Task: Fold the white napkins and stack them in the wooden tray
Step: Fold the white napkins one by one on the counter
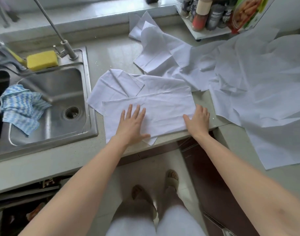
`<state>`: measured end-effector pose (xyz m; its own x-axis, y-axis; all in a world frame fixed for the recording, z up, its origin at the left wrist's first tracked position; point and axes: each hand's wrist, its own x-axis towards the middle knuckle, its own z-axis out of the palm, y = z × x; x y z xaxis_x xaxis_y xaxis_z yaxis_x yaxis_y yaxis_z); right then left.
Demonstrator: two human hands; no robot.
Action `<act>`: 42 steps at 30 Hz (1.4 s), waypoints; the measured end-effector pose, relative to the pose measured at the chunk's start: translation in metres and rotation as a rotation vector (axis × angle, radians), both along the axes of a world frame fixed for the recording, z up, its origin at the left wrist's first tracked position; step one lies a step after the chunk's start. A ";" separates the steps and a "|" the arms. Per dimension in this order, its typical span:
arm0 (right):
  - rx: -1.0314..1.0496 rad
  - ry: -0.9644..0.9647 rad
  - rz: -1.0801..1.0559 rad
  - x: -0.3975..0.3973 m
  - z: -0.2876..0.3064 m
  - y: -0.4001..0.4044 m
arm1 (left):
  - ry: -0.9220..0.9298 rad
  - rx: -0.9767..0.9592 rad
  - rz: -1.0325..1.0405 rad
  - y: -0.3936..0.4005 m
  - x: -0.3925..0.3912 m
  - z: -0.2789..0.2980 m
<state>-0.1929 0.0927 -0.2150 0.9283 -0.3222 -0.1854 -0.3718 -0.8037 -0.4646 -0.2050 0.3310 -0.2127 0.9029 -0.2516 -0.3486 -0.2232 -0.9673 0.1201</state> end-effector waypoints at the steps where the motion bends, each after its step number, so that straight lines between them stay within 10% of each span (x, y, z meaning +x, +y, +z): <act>1: 0.031 0.037 -0.037 0.011 0.006 0.000 | 0.035 -0.020 -0.041 -0.005 0.006 0.003; 11: 0.156 0.287 -0.077 0.055 0.014 -0.024 | 0.167 -0.134 0.086 -0.023 0.030 0.001; 33: 0.677 -0.175 -0.077 0.020 0.053 -0.061 | 0.296 0.010 0.039 -0.079 0.051 0.009; 37: 0.666 -0.254 0.018 0.023 0.083 -0.013 | 0.257 -0.443 0.185 -0.052 0.039 0.017; 42: 0.575 -0.232 0.213 0.012 0.091 0.072 | 0.214 -1.421 1.131 0.020 0.015 0.035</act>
<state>-0.1809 0.1650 -0.1240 0.9975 -0.0364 -0.0604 -0.0703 -0.4485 -0.8910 -0.1899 0.3506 -0.1781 0.8039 0.2034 -0.5589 0.5178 0.2229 0.8260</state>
